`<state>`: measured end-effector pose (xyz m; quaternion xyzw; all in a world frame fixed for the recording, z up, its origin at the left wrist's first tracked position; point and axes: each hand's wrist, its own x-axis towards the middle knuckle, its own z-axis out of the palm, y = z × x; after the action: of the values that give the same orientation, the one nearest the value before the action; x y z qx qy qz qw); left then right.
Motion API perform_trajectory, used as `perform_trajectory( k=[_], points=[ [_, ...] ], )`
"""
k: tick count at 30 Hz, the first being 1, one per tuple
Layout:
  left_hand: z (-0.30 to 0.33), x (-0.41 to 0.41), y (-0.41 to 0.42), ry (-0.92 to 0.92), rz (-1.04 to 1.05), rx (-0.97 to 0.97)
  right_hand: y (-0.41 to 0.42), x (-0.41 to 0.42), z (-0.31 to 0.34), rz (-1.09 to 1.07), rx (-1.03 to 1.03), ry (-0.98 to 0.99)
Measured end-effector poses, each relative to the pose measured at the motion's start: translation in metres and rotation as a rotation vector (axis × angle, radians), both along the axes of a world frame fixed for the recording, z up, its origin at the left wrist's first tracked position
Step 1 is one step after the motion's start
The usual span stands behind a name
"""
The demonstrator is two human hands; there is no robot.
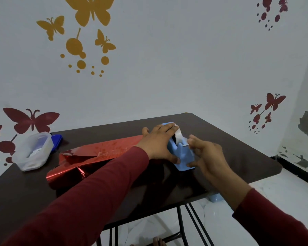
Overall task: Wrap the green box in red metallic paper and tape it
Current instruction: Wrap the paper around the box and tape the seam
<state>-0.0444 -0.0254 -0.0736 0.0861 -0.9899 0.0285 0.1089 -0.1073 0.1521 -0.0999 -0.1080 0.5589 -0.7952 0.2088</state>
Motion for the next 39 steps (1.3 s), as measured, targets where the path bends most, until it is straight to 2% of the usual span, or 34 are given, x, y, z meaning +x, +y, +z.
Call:
perform_trajectory(
  k=[7, 15, 18, 22, 24, 29, 33, 36, 39],
  points=[
    [0.003, 0.003, 0.004, -0.038, 0.001, -0.037, 0.012, 0.005, -0.032, 0.035, 0.054, 0.05],
    [0.007, 0.005, 0.006, -0.1, 0.022, -0.047, 0.016, 0.004, -0.045, -0.134, 0.375, 0.444],
    [0.01, 0.011, 0.01, -0.003, -0.041, 0.026, 0.019, 0.005, -0.052, -0.173, 0.218, 0.449],
    [0.024, 0.019, 0.033, 0.159, -0.197, 0.218, 0.018, 0.009, -0.057, -0.207, 0.021, 0.474],
    [0.032, 0.019, 0.047, 0.108, -0.228, 0.264, 0.02, 0.008, -0.06, -0.23, -0.037, 0.503],
    [0.043, 0.01, 0.056, -0.089, -0.194, 0.224, 0.022, 0.007, -0.064, -0.256, -0.139, 0.541],
    [0.042, 0.008, 0.057, -0.004, -0.251, 0.262, 0.022, 0.005, -0.066, -0.217, -0.144, 0.537],
    [0.04, 0.009, 0.055, 0.139, -0.273, 0.29, 0.025, 0.006, -0.057, -0.142, -0.14, 0.458],
    [0.042, 0.016, 0.054, 0.252, -0.244, 0.324, 0.032, 0.009, -0.046, -0.076, -0.173, 0.231]
  ],
)
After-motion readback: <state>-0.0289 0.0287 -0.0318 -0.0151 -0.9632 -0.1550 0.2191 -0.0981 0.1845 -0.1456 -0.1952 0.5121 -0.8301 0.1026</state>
